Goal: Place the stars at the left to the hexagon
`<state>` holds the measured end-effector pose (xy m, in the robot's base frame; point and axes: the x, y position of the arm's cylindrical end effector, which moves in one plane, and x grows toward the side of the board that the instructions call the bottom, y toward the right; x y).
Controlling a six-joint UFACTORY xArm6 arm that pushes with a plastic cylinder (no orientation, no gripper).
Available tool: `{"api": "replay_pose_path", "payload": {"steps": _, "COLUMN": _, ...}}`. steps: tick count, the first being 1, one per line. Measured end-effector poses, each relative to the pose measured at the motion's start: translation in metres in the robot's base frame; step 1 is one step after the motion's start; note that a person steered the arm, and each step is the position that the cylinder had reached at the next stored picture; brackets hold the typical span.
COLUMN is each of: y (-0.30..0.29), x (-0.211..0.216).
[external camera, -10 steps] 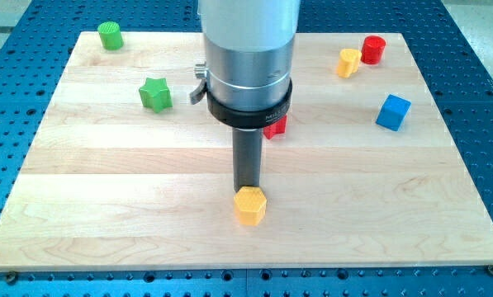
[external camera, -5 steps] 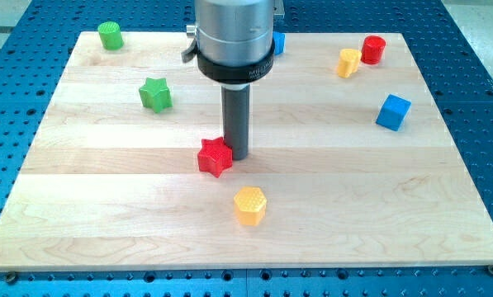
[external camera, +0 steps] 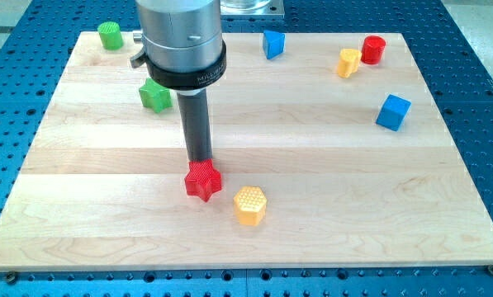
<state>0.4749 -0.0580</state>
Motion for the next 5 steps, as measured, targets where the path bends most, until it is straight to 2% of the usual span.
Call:
{"api": "replay_pose_path", "payload": {"steps": 1, "y": 0.007, "x": 0.032}}
{"api": "replay_pose_path", "payload": {"steps": 3, "y": 0.011, "x": 0.038}}
{"api": "replay_pose_path", "payload": {"steps": 5, "y": -0.058, "x": 0.017}}
